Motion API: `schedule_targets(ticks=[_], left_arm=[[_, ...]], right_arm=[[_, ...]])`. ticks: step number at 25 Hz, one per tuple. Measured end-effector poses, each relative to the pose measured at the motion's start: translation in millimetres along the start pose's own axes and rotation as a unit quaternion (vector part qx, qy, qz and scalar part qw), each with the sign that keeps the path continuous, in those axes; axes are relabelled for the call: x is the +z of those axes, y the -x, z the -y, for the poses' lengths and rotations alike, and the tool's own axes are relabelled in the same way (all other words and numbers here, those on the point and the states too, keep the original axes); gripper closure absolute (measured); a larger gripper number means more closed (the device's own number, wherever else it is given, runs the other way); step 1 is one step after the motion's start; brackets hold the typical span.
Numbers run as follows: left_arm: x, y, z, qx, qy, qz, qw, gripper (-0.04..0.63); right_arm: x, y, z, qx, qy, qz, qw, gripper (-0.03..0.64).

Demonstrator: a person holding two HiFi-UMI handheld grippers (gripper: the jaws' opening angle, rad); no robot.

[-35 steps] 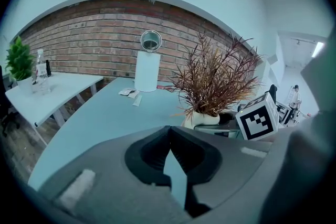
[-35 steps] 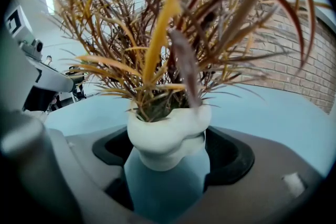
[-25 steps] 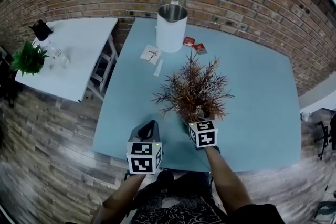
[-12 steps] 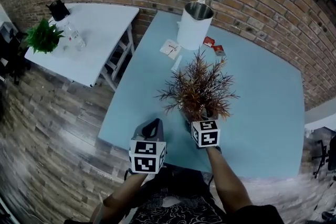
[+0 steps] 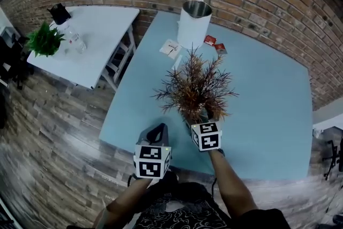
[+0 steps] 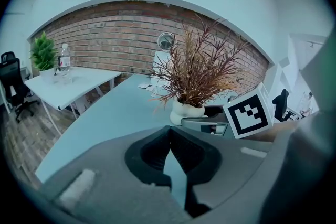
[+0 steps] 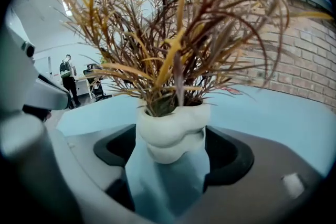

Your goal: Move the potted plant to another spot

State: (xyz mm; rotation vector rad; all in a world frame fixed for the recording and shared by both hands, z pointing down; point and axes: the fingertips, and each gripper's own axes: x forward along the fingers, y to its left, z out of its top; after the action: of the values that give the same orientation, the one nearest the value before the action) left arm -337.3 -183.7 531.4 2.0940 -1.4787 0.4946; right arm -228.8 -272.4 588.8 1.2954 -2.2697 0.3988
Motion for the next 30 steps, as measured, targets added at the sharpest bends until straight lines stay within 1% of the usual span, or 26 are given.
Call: schedule_targets(ticks=[4,7,13,16,23,30], left_arm=[[0.8,-2.2,16.4,-0.004,-0.007,0.002,1.0000,0.601],[-0.7,-5.5,32.1,-0.012,-0.014,0.001,0.9998,0.600],[-2.6,-7.1,67.5,-0.024,-0.031,0.003,0.9992,0.600],[-4.4,-5.8,83.8,-0.031,-0.039,0.004,0.9987,0.600],[-6.4,-2.2,122.7,-0.050,-0.062,0.013,0.9967,0.600],[-10.2,1.3,166.0,-0.075,-0.089,0.019,0.9930,0.600]], right_arm=[[-3.0,14.8,-1.2,0.007,0.000,-0.001,1.000,0.262],[-5.1,28.6,-1.9,0.012,-0.002,0.005,1.000,0.275],[-10.7,62.0,4.0,0.012,-0.006,0.022,1.000,0.365],[-13.2,80.2,7.5,0.010,-0.012,0.030,0.999,0.399],[-17.3,123.8,20.6,-0.009,-0.051,0.055,0.997,0.521],[-25.5,173.8,33.5,-0.034,-0.085,0.073,0.993,0.578]])
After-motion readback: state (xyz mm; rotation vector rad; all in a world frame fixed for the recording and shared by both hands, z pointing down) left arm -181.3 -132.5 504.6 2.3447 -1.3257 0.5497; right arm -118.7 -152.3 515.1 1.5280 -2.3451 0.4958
